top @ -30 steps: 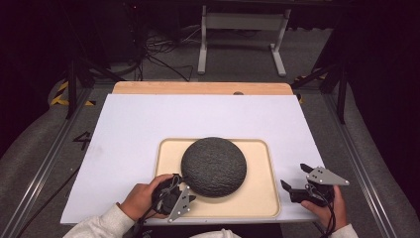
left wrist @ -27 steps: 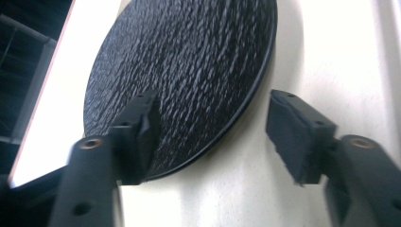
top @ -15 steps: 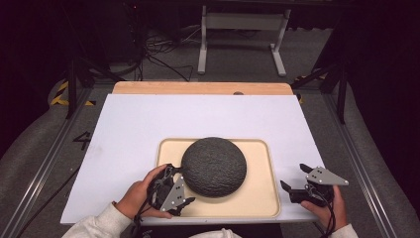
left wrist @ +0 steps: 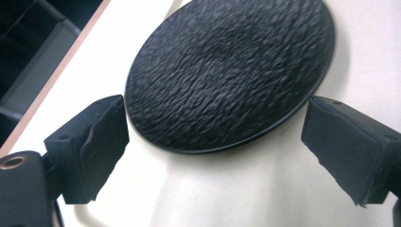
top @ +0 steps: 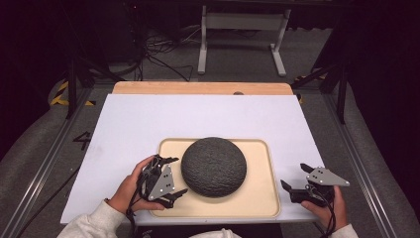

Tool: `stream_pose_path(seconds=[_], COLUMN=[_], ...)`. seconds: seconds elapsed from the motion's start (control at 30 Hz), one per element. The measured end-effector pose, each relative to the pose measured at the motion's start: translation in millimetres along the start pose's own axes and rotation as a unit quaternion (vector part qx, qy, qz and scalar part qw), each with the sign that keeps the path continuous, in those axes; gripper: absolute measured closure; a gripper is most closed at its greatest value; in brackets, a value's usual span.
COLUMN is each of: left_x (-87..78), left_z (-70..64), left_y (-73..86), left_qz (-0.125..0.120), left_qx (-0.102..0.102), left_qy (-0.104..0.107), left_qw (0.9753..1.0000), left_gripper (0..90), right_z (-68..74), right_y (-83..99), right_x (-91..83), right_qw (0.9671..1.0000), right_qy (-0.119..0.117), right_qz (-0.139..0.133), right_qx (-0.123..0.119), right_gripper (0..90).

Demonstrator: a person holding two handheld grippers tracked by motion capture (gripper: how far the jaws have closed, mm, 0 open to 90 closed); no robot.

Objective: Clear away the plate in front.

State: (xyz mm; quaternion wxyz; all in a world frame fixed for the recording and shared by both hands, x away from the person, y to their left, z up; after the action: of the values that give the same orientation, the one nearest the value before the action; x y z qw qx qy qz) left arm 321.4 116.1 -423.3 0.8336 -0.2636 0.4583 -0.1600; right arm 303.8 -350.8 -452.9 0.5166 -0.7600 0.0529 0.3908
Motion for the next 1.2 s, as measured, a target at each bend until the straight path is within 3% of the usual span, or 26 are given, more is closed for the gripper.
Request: stream_pose_path(seconds=[0.27,0.53,0.9,1.07,1.2], left_x=[-2.5,1.7,-1.4,-2.8,-4.2], left_z=[13.1,31.3,39.3,45.9,47.5], left_y=[12.0,38.9,55.9,69.7,75.4], left_qz=[0.007,0.025,0.044,0.052,0.053], left_qx=[-0.025,-0.062,-0.067,-0.091,-0.098], left_qy=[-0.009,-0.011,-0.025,-0.028,-0.030], left_qw=[0.9996,0.9977,0.9965,0.9941,0.9934], left_gripper=[8.3,8.6,9.6,10.2,10.2], right_z=[1.2,1.4,1.3,1.3,1.4], right_y=[-0.5,-0.6,-0.5,-0.5,-0.5], right_x=[-0.2,-0.4,0.0,-0.4,-0.3], right_qw=[1.0000,1.0000,1.0000,1.0000,1.0000], right_qy=[0.000,0.000,0.001,0.000,0.000], right_qz=[0.000,-0.001,0.000,-0.001,-0.001], right_qx=[-0.004,-0.005,-0.004,-0.005,-0.005], right_gripper=[9.2,9.2,9.2,9.2,9.2])
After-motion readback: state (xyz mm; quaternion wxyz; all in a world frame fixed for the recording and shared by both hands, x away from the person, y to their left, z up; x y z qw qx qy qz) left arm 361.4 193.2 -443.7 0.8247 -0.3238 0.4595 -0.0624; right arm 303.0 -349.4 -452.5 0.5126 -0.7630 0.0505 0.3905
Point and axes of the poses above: each handheld gripper's, and its own axes: x roughly forward along the jaws, y roughly out of its underside, z roughly to its left, the point moved 1 cm from there along x, roughly forward along the jaws, and after that the axes turned 10 degrees about z, right-handed, at the moved point
